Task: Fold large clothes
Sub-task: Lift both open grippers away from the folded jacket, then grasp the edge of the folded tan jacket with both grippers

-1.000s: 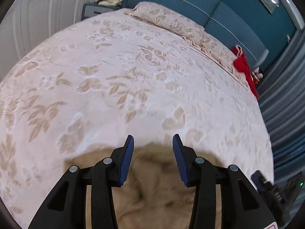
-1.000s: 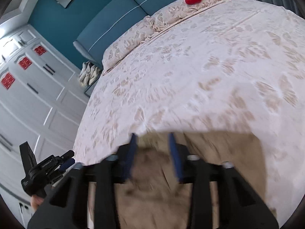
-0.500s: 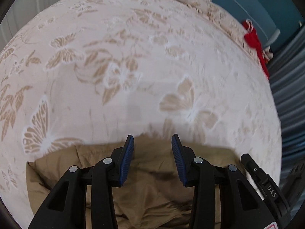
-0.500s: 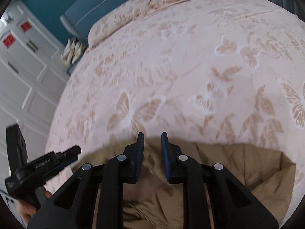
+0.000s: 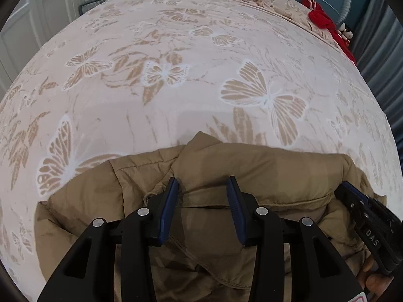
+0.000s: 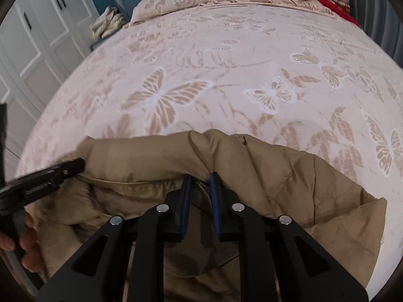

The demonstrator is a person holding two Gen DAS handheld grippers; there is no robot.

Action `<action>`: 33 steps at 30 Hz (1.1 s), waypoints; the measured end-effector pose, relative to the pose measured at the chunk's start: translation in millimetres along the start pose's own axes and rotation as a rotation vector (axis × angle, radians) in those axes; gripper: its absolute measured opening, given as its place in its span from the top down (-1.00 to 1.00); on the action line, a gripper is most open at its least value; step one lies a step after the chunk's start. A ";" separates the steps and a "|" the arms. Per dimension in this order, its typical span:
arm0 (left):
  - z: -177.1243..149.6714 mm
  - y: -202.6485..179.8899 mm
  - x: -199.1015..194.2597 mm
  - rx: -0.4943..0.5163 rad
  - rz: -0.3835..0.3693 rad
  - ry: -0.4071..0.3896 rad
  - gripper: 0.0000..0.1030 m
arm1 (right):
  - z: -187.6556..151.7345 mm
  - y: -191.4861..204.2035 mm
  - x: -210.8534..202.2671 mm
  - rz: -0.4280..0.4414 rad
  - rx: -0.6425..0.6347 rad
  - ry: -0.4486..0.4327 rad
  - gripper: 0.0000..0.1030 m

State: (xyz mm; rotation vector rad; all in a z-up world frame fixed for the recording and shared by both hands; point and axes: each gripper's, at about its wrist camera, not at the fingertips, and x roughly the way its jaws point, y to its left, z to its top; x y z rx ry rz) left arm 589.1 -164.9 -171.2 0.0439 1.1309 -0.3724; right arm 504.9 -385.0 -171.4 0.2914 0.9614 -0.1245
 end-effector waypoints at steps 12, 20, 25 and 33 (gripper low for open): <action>-21.8 -14.0 11.4 0.080 0.101 -0.158 0.20 | -11.7 3.4 17.4 -0.043 0.000 -0.057 0.79; -26.6 -20.1 16.2 0.095 0.149 -0.220 0.20 | -18.2 3.6 19.1 -0.040 0.000 -0.104 0.79; -28.8 -23.4 18.7 0.103 0.176 -0.249 0.20 | -19.2 6.4 20.9 -0.052 -0.015 -0.128 0.79; -31.9 -33.9 24.0 0.135 0.250 -0.285 0.20 | -21.3 9.5 23.5 -0.067 -0.037 -0.145 0.79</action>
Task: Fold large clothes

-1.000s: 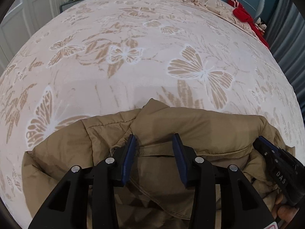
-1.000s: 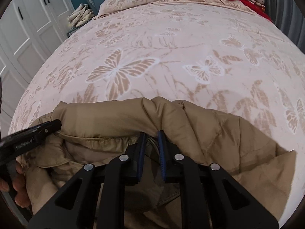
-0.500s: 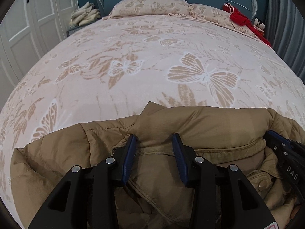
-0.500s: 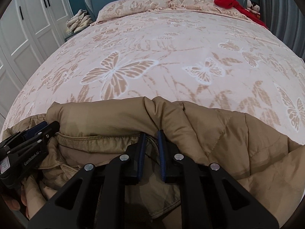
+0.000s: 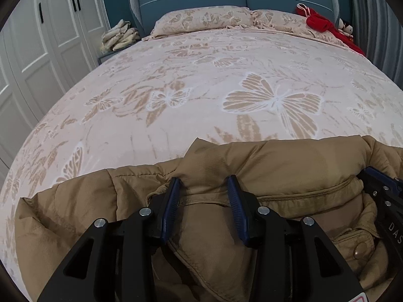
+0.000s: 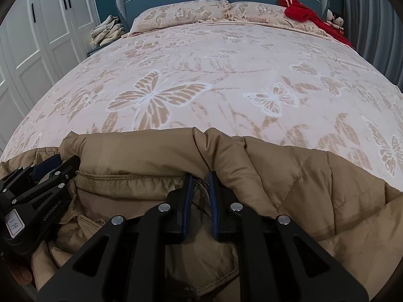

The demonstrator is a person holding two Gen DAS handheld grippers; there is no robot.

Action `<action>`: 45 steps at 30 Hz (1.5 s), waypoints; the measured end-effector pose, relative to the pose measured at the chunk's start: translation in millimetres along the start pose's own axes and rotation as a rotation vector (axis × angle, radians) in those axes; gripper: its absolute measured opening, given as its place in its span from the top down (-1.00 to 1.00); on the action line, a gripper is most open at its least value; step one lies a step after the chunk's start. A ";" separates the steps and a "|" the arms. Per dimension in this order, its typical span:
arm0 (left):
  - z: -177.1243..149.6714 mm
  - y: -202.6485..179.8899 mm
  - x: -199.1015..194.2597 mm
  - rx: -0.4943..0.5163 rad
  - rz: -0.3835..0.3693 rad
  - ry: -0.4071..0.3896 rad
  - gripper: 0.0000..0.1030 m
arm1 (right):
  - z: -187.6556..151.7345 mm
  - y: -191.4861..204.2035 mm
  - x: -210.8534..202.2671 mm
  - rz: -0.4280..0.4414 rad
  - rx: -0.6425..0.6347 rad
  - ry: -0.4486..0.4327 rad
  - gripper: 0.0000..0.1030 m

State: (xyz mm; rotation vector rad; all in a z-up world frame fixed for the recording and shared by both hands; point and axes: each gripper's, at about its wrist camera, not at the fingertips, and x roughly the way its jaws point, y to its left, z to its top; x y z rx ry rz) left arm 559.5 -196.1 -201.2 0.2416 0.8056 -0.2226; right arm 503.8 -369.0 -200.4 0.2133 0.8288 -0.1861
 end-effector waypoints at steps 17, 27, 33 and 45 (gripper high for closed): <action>-3.1 -3.0 0.1 0.002 0.016 -0.023 0.21 | -1.1 2.9 2.1 -0.006 -0.010 -0.013 0.79; -1.4 -4.5 -0.8 0.004 0.025 -0.031 0.21 | -0.9 2.5 3.6 -0.004 -0.010 -0.017 0.79; 1.5 -3.6 -1.2 0.006 0.030 -0.024 0.21 | 2.2 -0.1 2.1 0.014 0.001 -0.029 0.78; -54.3 90.5 -157.0 -0.203 -0.187 0.053 -0.59 | -50.8 -54.2 -178.9 0.218 0.173 -0.090 -0.33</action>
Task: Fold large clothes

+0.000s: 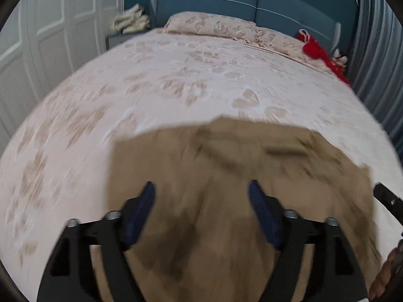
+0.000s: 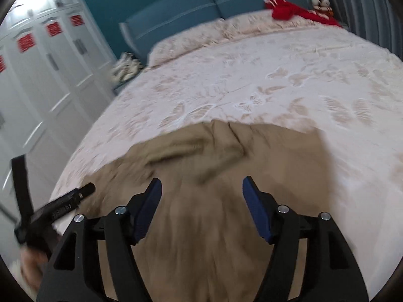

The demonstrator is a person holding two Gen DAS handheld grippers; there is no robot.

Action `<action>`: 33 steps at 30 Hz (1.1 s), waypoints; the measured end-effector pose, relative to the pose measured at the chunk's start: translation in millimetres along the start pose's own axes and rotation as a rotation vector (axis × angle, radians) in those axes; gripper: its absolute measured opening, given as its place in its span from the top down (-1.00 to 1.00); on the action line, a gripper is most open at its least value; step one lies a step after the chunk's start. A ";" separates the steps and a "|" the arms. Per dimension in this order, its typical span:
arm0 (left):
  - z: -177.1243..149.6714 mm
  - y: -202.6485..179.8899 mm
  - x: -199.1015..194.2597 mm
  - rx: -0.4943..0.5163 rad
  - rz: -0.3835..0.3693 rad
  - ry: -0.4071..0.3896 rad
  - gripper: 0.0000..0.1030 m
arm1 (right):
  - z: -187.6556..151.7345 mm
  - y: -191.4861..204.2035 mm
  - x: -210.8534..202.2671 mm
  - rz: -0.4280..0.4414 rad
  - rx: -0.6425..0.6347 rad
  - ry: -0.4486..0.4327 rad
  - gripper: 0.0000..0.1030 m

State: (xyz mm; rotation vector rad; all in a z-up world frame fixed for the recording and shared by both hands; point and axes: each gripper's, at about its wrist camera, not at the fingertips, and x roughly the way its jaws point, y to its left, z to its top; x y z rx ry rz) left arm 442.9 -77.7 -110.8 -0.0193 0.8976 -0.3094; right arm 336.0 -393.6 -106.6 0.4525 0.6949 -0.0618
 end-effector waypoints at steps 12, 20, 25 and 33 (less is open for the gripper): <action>-184.7 161.6 -150.0 -0.370 -0.080 0.200 -0.61 | -187.3 -114.2 -234.5 -0.182 0.282 0.068 -0.54; -251.0 161.5 -148.0 -0.514 -0.196 0.282 -0.61 | -257.0 -115.6 -239.9 -0.114 0.444 0.095 -0.54; -253.1 144.9 -151.8 -0.486 -0.181 0.266 -0.37 | -267.7 -103.7 -226.4 -0.102 0.466 0.113 -0.39; -259.2 129.7 -172.8 -0.405 -0.156 0.267 0.95 | -265.4 -89.5 -228.4 -0.086 0.428 0.156 0.88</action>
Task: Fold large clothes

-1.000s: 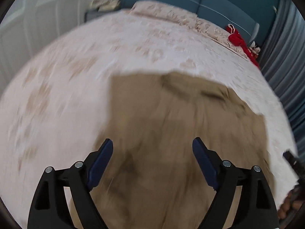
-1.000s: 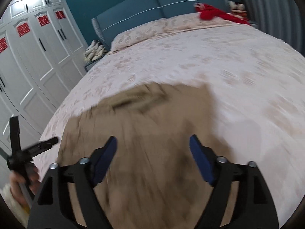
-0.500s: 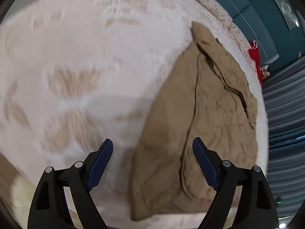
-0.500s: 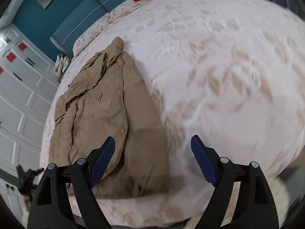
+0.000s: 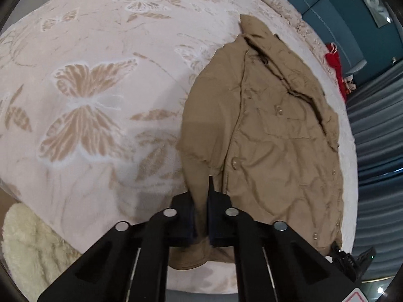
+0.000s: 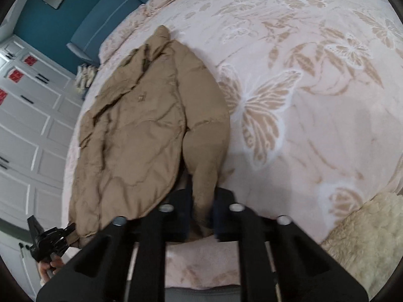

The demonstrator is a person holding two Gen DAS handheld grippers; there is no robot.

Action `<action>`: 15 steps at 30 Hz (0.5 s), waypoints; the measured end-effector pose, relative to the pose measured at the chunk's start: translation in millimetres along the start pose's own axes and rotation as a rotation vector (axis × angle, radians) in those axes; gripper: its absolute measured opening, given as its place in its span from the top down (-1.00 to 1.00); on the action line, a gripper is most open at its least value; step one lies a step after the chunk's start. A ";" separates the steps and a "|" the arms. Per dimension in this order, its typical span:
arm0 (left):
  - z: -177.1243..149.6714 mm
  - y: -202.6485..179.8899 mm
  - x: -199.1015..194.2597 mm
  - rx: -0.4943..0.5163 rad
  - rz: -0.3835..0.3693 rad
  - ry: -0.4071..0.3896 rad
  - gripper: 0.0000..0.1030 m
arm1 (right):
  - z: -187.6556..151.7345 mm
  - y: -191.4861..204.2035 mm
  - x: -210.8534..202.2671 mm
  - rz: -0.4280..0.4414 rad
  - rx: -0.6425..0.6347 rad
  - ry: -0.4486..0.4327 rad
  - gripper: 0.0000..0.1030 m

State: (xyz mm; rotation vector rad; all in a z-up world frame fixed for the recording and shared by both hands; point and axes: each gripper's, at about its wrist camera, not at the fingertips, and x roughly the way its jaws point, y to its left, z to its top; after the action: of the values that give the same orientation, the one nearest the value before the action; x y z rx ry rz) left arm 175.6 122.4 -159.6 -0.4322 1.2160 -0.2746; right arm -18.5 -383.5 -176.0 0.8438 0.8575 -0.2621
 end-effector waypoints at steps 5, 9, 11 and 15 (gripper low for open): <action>-4.5 -9.5 -37.0 0.069 -0.010 -0.045 0.99 | -1.9 16.8 -29.5 0.016 -0.098 0.001 0.93; -18.3 -16.6 -82.1 0.168 0.010 -0.040 0.99 | -11.1 22.5 -64.4 0.019 -0.198 0.035 0.94; -32.0 -19.6 -107.1 0.230 0.028 -0.017 0.99 | -24.4 25.3 -89.4 0.013 -0.268 0.080 0.94; -61.3 -23.3 -158.5 0.301 0.036 0.029 0.99 | -53.5 32.9 -144.4 0.038 -0.349 0.135 0.94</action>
State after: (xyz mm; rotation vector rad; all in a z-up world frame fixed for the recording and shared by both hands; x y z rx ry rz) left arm 66.1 159.1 -32.8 -0.1457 1.1865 -0.4268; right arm -124.7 -339.0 -68.6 0.5554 0.9782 -0.0187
